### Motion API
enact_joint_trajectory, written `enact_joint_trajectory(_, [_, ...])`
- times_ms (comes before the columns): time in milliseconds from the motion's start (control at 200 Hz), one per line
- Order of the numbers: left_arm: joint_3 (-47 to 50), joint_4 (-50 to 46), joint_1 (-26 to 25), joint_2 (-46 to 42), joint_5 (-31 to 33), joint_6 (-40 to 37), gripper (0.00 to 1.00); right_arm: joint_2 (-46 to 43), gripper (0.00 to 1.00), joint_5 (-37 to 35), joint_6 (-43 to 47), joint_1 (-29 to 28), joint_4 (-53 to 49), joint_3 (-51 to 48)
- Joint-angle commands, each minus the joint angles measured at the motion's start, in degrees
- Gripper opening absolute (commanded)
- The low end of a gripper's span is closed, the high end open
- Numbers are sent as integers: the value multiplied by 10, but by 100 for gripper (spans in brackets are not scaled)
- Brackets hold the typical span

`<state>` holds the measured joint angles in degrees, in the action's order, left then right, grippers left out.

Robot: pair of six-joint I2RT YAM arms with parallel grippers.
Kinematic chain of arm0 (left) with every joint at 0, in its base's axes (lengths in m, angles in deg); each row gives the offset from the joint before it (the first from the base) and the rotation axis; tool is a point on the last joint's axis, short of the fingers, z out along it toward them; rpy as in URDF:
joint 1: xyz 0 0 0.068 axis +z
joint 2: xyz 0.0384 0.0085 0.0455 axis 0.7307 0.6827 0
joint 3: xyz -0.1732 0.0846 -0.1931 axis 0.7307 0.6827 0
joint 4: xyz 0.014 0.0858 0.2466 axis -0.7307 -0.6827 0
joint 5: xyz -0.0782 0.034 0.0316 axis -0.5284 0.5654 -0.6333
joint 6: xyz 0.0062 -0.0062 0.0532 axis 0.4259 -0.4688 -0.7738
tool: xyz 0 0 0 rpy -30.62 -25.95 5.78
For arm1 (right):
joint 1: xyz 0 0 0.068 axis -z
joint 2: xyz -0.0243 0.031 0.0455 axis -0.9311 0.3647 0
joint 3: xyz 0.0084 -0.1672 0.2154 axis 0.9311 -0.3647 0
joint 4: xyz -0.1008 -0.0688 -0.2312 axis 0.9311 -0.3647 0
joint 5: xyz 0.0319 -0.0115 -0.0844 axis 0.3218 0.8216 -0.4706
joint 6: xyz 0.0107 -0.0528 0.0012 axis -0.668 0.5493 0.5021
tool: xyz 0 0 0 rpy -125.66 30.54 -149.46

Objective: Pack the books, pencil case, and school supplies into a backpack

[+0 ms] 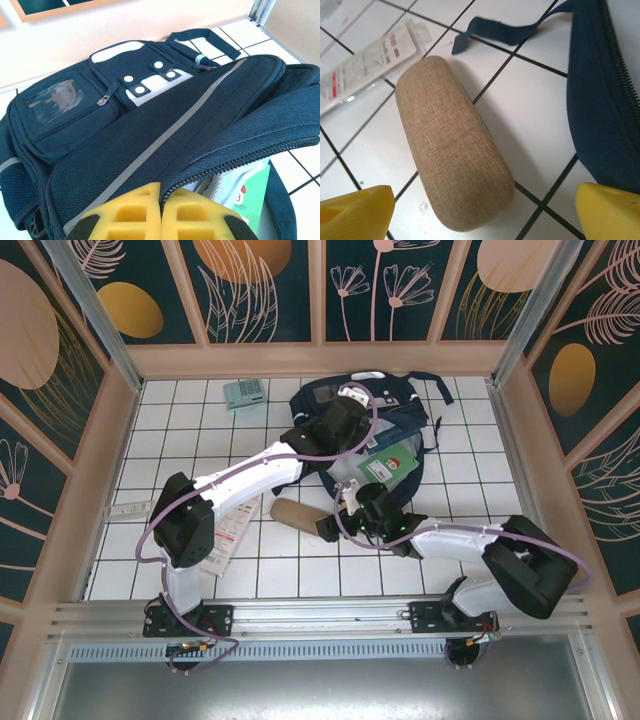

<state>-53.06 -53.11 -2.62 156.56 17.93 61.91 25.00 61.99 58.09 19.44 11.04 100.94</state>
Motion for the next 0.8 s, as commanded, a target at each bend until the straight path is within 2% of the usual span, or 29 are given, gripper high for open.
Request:
enact_joint_trajectory(0, [-3,31,17,-31,31,17,0,31,96,-24,32,-23,32,22])
enact_joint_trajectory(205, [2,30,18,-31,31,17,0,73,99,-20,55,-45,42,46])
enact_joint_trajectory(651, [10,33,18,-33,20,20,0,180,99,-86,94,-81,12,103])
enact_joint_trajectory(711, [11,34,19,-33,19,20,0,188,97,-92,95,-82,13,107])
enact_joint_trajectory(796, [14,36,19,-34,18,21,0,197,89,-94,97,-82,18,110])
